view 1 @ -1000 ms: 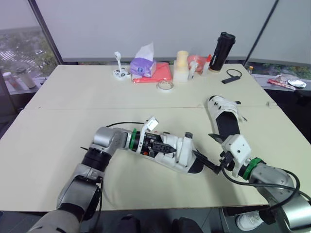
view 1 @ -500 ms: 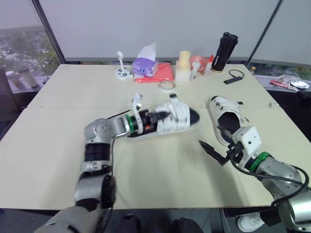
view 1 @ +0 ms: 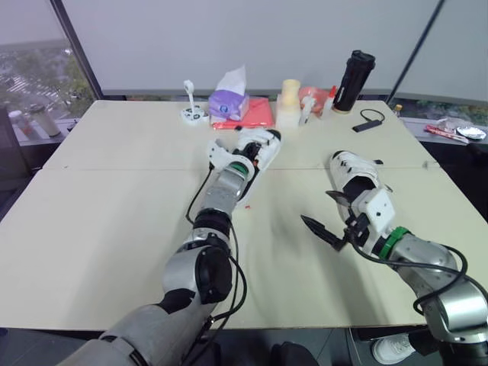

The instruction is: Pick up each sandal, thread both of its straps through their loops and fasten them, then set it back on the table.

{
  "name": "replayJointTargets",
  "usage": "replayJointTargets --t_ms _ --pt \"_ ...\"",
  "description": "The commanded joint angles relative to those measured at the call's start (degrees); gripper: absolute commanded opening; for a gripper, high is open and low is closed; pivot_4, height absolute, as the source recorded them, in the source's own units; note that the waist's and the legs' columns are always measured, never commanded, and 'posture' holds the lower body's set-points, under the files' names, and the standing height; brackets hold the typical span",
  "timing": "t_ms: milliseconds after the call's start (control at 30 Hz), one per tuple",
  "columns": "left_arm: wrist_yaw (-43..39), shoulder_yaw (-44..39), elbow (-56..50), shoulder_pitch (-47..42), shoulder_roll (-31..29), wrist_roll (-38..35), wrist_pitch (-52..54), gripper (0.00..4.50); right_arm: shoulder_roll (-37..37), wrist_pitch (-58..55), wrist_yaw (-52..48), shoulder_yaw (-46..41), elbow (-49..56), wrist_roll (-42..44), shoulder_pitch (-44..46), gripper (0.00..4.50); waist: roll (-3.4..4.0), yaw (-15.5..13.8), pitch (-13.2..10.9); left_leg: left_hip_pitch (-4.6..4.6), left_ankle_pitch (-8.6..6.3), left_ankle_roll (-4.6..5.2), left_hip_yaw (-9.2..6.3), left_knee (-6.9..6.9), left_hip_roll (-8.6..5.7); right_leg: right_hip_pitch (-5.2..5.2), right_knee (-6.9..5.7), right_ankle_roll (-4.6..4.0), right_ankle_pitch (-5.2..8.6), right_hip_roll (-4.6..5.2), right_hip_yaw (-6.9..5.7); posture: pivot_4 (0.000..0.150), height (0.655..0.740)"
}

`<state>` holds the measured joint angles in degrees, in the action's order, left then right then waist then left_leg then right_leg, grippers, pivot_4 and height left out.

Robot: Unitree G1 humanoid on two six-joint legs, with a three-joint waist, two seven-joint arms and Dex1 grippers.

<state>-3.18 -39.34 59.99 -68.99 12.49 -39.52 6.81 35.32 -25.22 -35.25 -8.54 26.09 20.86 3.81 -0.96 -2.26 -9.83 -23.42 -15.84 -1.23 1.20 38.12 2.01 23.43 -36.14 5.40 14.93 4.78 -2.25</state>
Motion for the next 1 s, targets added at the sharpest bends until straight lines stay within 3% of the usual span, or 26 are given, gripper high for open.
replayJointTargets --t_ms 33,233,400,533,633,667,800,900,1000 --pt "0.22 -1.26 1.67 -4.25 -0.53 -2.02 -6.22 0.04 0.74 0.06 0.72 -1.51 3.66 -0.21 -1.27 4.5 0.0 0.03 0.0 0.0 0.0 0.0 0.0 0.0 0.0 0.0 0.0 0.0 0.0 0.0 0.0 0.15 0.74" --pt "1.28 -3.78 8.51 -4.72 -1.13 -3.89 -10.3 0.04 0.05 -0.73 2.07 -0.42 4.59 -0.59 -1.09 4.5 0.0 0.04 0.0 0.03 0.01 -0.01 0.0 0.0 0.0 -0.01 -0.02 0.03 -0.01 -0.01 0.0 0.15 0.74" --pt "2.23 -3.02 9.54 -3.3 -1.87 -3.0 -12.54 2.21 -0.11 -0.42 2.38 0.33 3.97 -0.86 -0.61 4.5 0.01 0.12 0.01 0.04 0.01 -0.02 0.0 0.0 0.0 -0.02 -0.03 0.04 -0.02 -0.01 0.0 0.15 0.74" --pt "4.36 -0.91 8.88 -1.47 -2.52 -0.9 -11.26 4.34 -0.42 -0.16 2.4 1.31 3.45 -1.1 -0.24 4.5 0.01 0.09 0.02 0.05 0.01 -0.02 0.0 -0.01 0.01 -0.02 -0.04 0.04 -0.02 -0.02 0.0 0.15 0.74" --pt "7.73 2.09 5.78 0.87 -2.63 1.15 -6.28 4.47 -0.47 0.04 2.01 1.85 3.0 -1.26 -0.1 4.5 0.03 0.12 0.03 0.14 0.02 -0.03 0.0 0.0 0.0 -0.14 -0.03 0.04 -0.02 -0.02 0.0 0.15 0.74" --pt "9.47 3.99 2.71 2.55 -2.42 2.3 -3.06 4.47 -0.46 0.12 1.85 1.94 2.88 -1.28 -0.13 4.5 0.04 0.15 0.04 0.15 0.02 -0.03 0.0 0.0 0.01 -0.14 -0.04 0.04 -0.02 -0.02 0.0 0.15 0.74" --pt "18.36 13.64 -29.62 17.35 -0.14 0.71 22.0 4.47 -0.7 0.65 1.21 2.17 1.79 -1.22 0.11 4.5 0.11 1.41 0.09 0.23 0.05 -0.09 -0.01 -0.05 0.02 -0.14 -0.11 0.07 0.0 -0.03 0.15 0.15 0.74" --pt "26.49 17.52 -57.9 29.2 -6.65 -12.65 52.35 4.47 -2.05 0.39 0.64 1.86 0.49 0.75 0.49 4.5 0.14 2.7 0.11 0.36 0.17 -0.29 -0.09 -0.15 0.04 -0.11 -0.18 0.07 0.0 -0.11 0.45 0.15 0.74" --pt "29.46 16.45 -70.39 34.44 -13.5 -19.34 66.17 4.47 -2.92 0.24 0.16 0.76 -0.47 2.48 0.53 4.5 0.13 2.79 0.1 0.5 0.21 -0.37 -0.14 -0.2 0.05 -0.11 -0.32 0.08 0.02 -0.14 0.54 0.15 0.74"
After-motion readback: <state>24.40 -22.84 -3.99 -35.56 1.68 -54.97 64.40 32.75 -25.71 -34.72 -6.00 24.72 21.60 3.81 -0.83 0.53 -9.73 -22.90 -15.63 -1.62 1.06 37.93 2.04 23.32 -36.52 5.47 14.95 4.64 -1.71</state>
